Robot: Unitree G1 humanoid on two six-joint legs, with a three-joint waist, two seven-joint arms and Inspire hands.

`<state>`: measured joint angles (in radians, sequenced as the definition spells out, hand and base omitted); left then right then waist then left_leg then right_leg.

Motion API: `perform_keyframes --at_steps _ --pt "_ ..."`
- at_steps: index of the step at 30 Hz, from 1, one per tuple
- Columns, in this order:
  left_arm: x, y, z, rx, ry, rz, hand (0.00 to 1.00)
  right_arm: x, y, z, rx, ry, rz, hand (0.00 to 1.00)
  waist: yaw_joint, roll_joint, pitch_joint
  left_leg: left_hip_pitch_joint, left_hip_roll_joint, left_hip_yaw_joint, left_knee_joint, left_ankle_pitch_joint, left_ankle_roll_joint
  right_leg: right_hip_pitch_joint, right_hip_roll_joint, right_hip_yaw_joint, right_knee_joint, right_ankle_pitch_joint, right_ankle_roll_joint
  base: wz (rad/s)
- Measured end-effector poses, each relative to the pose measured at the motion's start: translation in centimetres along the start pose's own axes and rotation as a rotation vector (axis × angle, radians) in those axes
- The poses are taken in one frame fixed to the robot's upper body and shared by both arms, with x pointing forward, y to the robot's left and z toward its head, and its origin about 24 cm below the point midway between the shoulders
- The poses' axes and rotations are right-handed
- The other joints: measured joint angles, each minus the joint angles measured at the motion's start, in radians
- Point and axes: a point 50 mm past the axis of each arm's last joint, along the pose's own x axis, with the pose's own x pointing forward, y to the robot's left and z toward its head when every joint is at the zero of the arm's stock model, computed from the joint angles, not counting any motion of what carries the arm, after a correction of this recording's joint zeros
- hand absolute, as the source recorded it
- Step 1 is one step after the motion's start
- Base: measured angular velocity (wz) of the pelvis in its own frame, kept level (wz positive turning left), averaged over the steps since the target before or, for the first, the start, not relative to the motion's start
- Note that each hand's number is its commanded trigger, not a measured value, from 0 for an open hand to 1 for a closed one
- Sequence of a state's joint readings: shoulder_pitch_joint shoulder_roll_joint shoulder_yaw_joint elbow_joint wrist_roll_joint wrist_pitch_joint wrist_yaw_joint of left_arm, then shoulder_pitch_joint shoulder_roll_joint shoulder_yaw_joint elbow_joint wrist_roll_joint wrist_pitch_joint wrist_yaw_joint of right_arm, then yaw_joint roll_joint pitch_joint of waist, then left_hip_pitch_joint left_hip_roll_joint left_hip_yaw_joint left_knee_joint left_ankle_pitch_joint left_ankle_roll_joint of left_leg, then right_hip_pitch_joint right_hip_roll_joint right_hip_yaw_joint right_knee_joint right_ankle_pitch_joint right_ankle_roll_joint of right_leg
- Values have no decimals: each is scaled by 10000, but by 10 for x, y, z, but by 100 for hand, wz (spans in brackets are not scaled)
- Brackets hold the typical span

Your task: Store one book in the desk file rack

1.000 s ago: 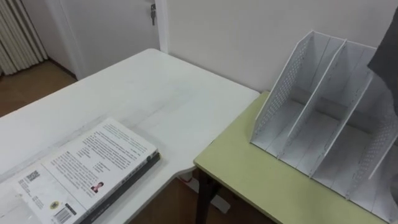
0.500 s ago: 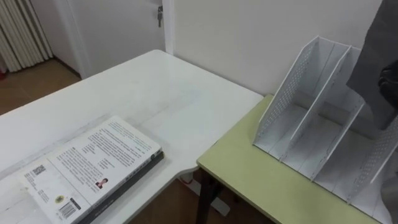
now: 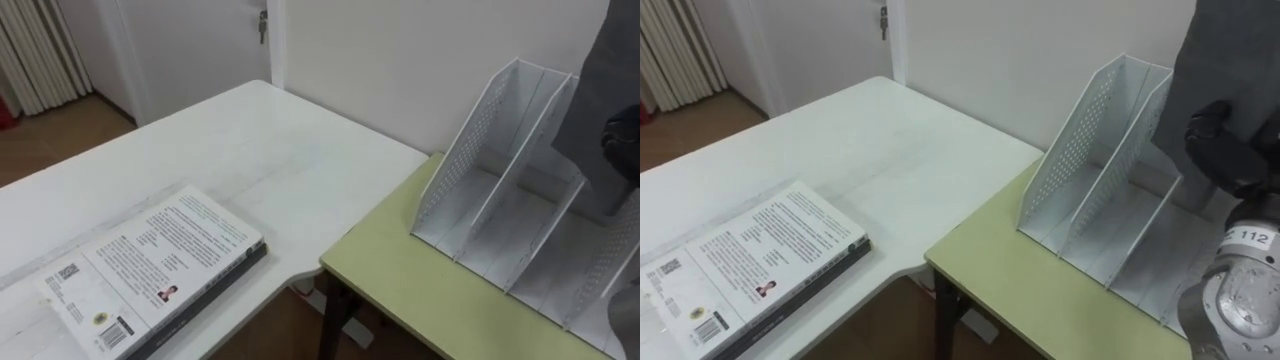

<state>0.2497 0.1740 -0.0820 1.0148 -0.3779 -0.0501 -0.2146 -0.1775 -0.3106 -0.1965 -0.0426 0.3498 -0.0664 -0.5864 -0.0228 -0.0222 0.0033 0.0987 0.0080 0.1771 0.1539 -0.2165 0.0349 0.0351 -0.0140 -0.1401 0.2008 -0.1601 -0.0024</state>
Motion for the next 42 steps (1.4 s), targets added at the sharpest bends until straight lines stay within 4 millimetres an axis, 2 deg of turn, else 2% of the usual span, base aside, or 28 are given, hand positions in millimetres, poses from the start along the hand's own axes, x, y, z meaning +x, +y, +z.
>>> perform_keyframes --at_steps 20,33,42 --pt "0 0 1 303 -7 46 0 0 -1 1 21 -31 -221 100 -49 83 -56 -32 -3 -7 17 0 0 -27 -2 -21 7 -1 0 0" --pt "0 2 -3 30 141 205 0 -1 -4 24 -83 -1254 -1149 100 -156 65 -114 -74 -13 -6 71 3 3 -66 -9 -51 6 -1 1 0" --pt "-1 3 -5 4 200 248 0 0 -8 25 -31 -1329 -1593 100 -270 85 -124 -69 -9 -7 93 2 2 -11 -11 -52 16 2 -3 0"
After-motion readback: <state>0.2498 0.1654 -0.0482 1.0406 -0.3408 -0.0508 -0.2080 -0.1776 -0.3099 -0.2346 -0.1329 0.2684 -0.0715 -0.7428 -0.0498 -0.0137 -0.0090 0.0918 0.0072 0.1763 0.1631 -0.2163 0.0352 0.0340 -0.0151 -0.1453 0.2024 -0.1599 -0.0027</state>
